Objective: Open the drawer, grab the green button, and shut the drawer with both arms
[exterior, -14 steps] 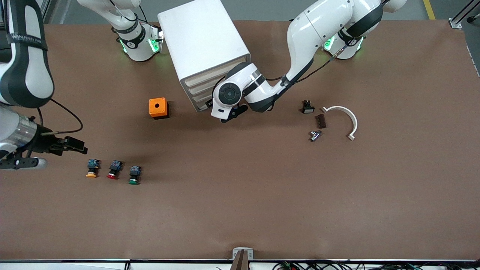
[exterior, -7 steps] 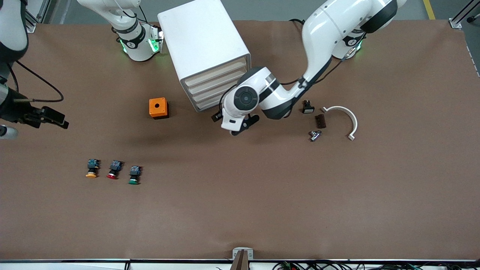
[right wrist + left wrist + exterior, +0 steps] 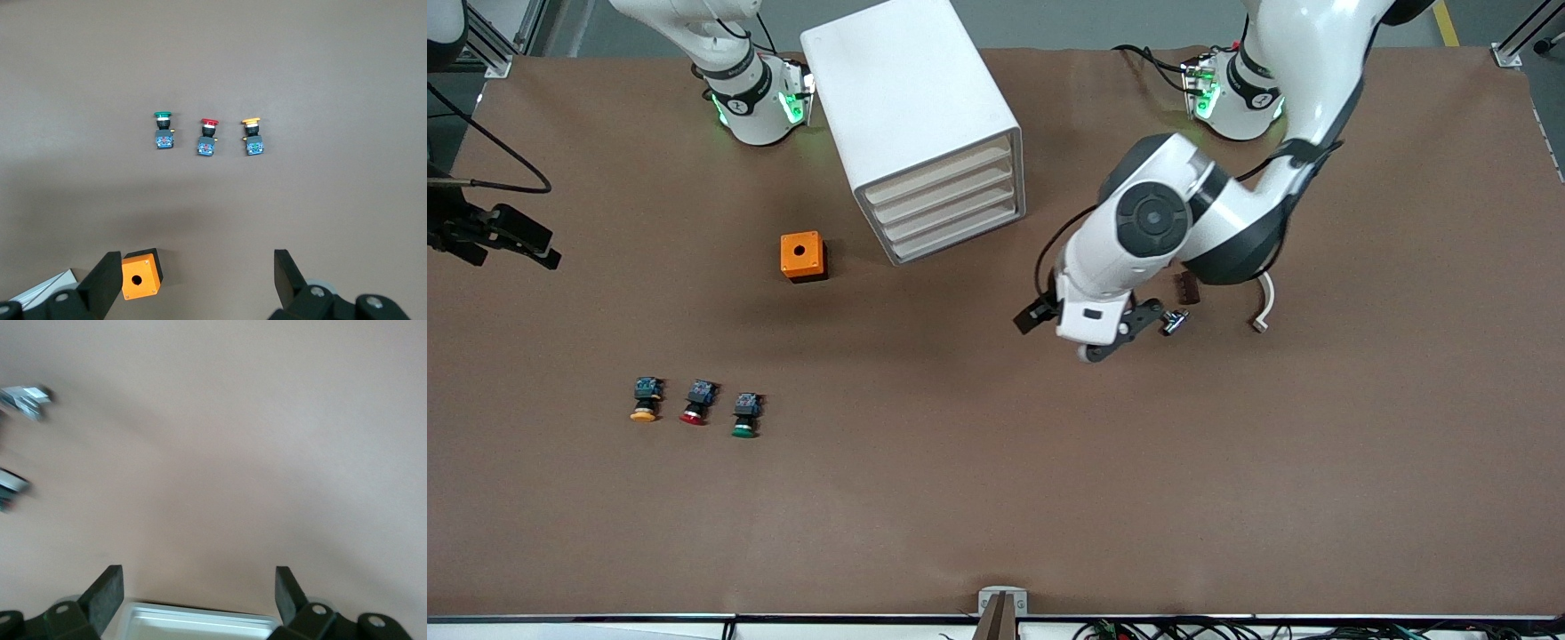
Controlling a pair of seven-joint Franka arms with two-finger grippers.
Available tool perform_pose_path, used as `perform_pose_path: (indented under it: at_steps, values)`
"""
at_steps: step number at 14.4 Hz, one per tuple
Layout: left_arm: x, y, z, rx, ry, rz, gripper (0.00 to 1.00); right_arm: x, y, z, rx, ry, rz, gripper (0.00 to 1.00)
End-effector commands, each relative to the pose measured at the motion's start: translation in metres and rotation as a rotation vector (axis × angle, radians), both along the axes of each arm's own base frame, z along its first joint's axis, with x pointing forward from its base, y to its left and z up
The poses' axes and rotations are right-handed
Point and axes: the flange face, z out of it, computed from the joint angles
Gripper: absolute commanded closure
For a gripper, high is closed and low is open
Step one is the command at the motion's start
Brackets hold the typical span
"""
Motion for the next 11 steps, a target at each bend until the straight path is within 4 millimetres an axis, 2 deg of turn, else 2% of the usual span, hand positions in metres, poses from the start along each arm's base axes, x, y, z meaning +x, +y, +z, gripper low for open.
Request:
perform_pose_path:
  at_steps: [1,3,4,6,7,8,11]
  values:
    - [0.007,0.058,0.038,0.050,-0.020,-0.099,0.00,-0.014,0.002,0.009,-0.014,-0.006,-0.010,0.00]
    - [0.019,0.099,0.055,0.056,-0.030,-0.134,0.00,-0.018,0.001,0.019,-0.015,-0.023,-0.007,0.00]
    - [0.021,0.111,0.057,0.060,-0.019,-0.155,0.00,-0.019,0.000,0.022,-0.016,-0.029,-0.005,0.00]
    - [0.023,0.132,0.065,0.064,-0.006,-0.188,0.00,-0.024,-0.002,0.035,-0.017,-0.029,-0.002,0.00]
    - [0.025,0.140,0.063,0.061,0.004,-0.210,0.00,-0.026,0.001,0.057,-0.020,-0.053,0.004,0.00]
    - [0.027,0.149,0.062,0.060,0.011,-0.224,0.00,-0.026,0.004,0.069,-0.024,-0.065,0.008,0.00]
    - [0.026,0.168,0.066,0.071,0.037,-0.278,0.00,-0.025,-0.002,0.073,-0.033,-0.078,0.000,0.00]
